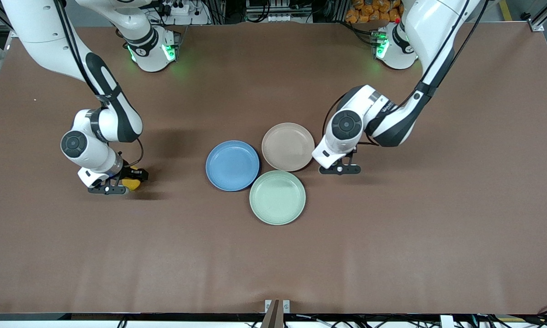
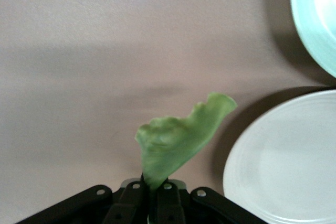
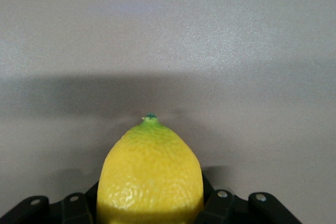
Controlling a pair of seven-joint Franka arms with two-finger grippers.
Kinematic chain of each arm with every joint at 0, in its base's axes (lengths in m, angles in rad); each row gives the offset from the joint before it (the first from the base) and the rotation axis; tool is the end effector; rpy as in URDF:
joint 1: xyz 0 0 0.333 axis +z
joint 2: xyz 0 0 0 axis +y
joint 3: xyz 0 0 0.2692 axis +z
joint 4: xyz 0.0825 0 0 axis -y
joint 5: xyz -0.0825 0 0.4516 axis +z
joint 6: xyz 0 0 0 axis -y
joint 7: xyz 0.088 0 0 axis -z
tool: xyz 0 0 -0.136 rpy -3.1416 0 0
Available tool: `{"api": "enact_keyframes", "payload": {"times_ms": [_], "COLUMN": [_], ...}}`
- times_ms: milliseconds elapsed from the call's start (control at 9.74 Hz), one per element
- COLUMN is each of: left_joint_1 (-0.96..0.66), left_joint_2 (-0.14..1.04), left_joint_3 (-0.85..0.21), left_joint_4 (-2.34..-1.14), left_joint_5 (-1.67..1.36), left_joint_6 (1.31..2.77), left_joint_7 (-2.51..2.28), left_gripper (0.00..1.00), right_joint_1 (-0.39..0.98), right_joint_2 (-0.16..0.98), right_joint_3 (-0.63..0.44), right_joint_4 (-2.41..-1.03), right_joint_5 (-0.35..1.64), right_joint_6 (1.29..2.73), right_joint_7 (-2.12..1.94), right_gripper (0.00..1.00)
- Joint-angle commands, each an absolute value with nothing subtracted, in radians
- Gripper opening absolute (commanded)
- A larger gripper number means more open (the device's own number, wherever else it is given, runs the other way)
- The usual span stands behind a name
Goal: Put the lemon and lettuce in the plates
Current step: 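Carry the lemon toward the blue plate while the left gripper carries lettuce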
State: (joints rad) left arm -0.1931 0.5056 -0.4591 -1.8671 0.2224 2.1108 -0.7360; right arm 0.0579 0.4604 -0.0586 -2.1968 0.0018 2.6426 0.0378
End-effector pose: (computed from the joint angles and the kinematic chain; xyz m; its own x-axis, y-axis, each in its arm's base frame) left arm 0.5096 -0.3820 0.1380 0.9836 -0.0140 -0.1799 -0.0310 -0.9953 -0.0917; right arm 0.5631 -0.0046 0.0395 0.9993 -0.0343 -0.0129 -0.0340 -0.9991 0.0257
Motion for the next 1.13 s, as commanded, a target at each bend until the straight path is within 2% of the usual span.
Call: {"api": "enact_keyframes", "payload": {"times_ms": [0,616,821,1027], "left_joint_1": [-0.216,-0.343,-0.406,-0.416], "left_joint_2": [0.508,0.558,0.619,0.65], "left_joint_3": [-0.479,-0.479,-0.476,-0.476], "left_joint_4": [-1.876,-1.832,-1.755,-1.714], "left_joint_5": [0.23,0.23,0.236,0.238], "left_joint_6": [2.117,2.117,2.118,2.118], "left_joint_7": [-0.805,-0.977,-1.076,-1.106], "left_gripper": [0.0,0.0,0.0,0.0], "right_joint_1": [0.06,0.087,0.087,0.1], "right_joint_2": [0.456,0.425,0.407,0.403], "right_joint_3": [-0.058,-0.045,-0.02,-0.009], "right_joint_4": [-2.2,-2.131,-2.093,-2.085], "right_joint_5": [0.003,0.003,0.018,0.086], "right_joint_6": [2.642,2.484,2.398,2.388], "right_joint_7": [0.057,0.054,0.066,0.067], "right_gripper": [0.32,0.34,0.34,0.37]}}
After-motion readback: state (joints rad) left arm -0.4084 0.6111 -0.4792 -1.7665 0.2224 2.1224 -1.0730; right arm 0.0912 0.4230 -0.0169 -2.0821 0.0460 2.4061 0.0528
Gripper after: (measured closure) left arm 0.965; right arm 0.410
